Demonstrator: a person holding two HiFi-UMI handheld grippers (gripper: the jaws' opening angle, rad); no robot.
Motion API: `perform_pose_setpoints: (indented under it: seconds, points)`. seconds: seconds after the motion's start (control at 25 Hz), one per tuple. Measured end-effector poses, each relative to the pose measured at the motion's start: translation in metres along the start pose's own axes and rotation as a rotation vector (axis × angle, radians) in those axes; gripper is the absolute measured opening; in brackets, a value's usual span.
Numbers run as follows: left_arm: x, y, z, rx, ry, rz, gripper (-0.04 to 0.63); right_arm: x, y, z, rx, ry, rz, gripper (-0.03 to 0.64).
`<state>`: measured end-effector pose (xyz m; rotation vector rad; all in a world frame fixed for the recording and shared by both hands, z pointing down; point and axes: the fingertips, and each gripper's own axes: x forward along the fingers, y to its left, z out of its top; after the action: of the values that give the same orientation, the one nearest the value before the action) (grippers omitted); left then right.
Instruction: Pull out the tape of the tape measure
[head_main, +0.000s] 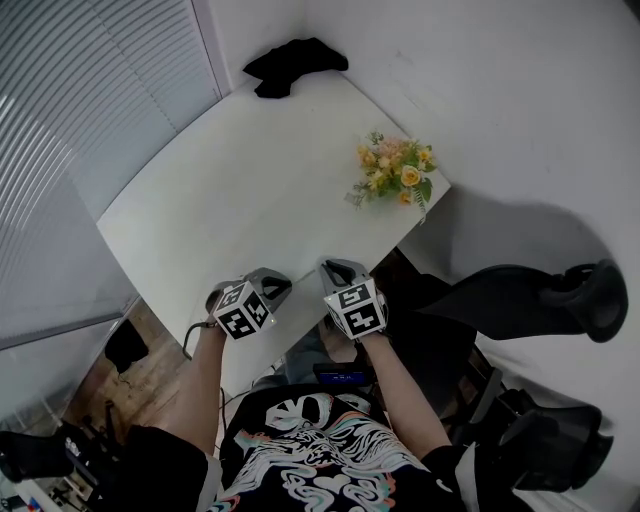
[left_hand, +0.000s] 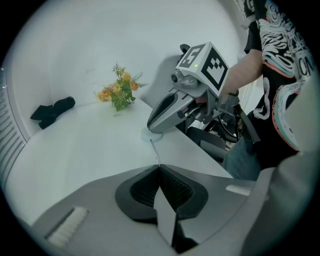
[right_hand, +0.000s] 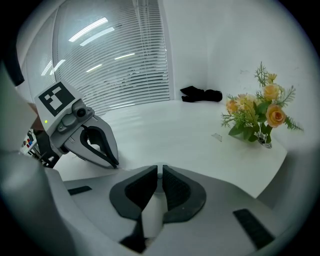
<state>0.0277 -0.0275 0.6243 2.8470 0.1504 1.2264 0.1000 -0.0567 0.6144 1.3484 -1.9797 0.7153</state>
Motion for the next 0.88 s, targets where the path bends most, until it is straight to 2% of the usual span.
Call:
perform_pose_setpoints:
  seconds: [0.88]
  points:
    - [-0.018,-0.012,-0.022,-0.059,-0.010,0.045,0.006,0.000,-0.002,0.000,-0.011,0.008,-0.015,0.037]
